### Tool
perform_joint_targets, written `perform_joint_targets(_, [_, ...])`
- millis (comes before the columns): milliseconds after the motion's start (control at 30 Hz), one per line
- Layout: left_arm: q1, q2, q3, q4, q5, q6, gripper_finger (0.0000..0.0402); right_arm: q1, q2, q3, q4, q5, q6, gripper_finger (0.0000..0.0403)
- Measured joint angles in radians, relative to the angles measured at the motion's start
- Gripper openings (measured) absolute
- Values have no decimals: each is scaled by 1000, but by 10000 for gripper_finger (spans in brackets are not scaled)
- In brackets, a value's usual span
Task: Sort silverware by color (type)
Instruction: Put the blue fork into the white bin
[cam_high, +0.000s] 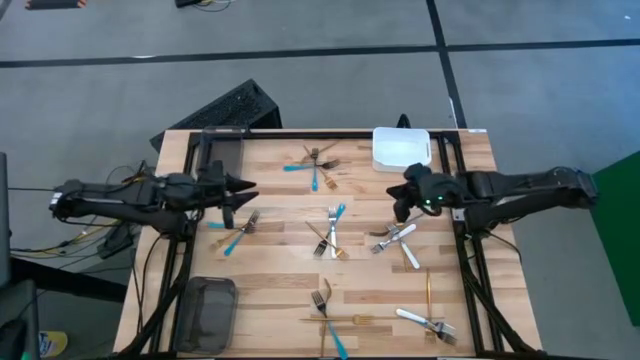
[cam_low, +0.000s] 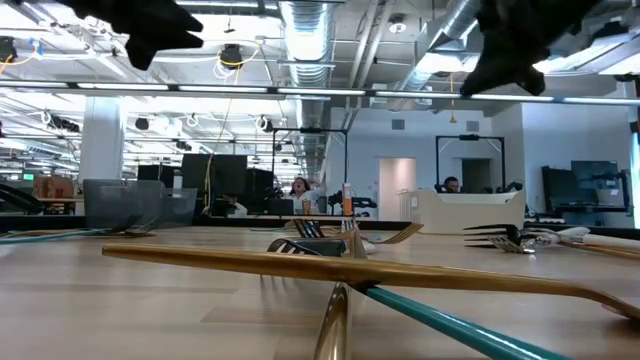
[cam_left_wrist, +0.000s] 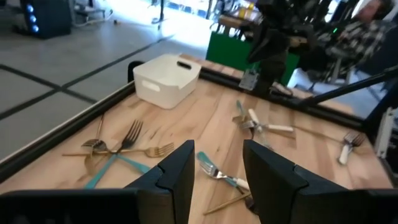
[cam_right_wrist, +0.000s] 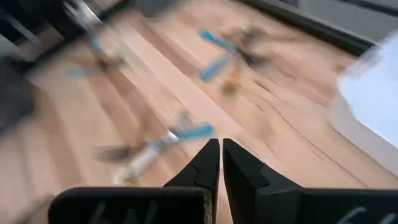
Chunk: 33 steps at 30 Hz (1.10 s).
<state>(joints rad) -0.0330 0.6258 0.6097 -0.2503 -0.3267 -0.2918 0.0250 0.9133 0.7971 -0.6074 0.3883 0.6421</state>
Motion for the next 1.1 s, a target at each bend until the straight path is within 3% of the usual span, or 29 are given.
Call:
perform_joint_targets(100, [0,82,38,3,0,11,124,-19,62,43,-111,-55,-45,48])
perform_joint_targets(300, [18,242,116,9,-27,-45,134,-56,154,106,-142,-233,-190,48])
perform_joint_targets(567, [59,387,253,-68,14,-119,226,-175,256,233,-133,-289,-334,66])
perform_joint_targets(767, [81,444,282,-167,53,-41,248,-267,303,200,-216,-280,-469,85])
perform_joint_targets(933, [79,502,282,-239,55,-63,236,-290,301,135,-281,-329,-518,82])
perform_joint_targets(1100, [79,544,257,-206,102,-101,220,-305,285,21,-296,-371,-535,89])
